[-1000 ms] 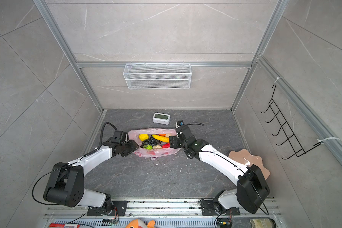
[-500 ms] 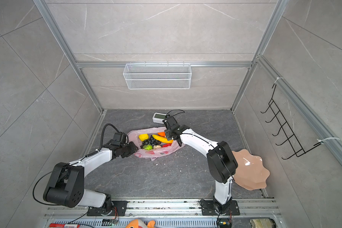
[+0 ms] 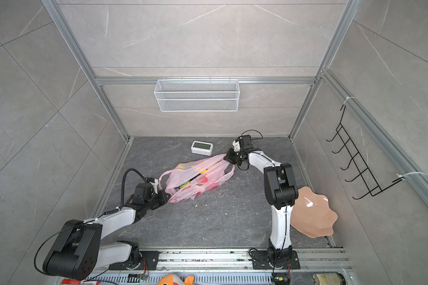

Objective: Take the fake fruits out of the plastic bag

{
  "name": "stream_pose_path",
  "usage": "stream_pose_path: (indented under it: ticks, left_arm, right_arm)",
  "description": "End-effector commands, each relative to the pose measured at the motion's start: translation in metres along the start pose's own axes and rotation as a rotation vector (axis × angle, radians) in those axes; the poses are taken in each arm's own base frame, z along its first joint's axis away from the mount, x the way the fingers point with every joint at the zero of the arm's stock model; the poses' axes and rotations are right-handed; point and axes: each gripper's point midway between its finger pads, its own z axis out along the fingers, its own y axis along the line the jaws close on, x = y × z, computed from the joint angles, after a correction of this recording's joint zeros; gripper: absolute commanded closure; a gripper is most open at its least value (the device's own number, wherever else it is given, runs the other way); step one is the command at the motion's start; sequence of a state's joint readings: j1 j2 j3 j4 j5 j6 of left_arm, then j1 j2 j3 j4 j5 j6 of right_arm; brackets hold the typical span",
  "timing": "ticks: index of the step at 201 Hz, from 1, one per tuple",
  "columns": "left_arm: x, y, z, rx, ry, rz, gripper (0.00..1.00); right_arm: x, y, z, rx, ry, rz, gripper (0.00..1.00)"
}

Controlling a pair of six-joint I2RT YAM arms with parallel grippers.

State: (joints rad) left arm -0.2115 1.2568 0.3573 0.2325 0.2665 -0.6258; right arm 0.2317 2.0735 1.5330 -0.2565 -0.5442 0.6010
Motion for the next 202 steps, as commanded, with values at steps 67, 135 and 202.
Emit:
stream_pose_path:
  ticks: [67,135,202]
  left_arm:
    - [-0.032,-0.011,-0.026,-0.373,-0.004,0.240,0.31]
    - [-0.046,-0.016,-0.062,-0.592,-0.050,0.374,0.21]
    - [-0.072,-0.084,-0.036,-0.644,-0.100,0.732,0.16]
  right_arm:
    - [0.017,0.035,-0.040,0.157,-0.074,-0.196,0.18]
    - [0.045,0.038,-0.093,0.550,-0.190,-0.338,0.07]
    - [0.117,0.053,-0.061,0.578,-0.195,-0.289,0.08]
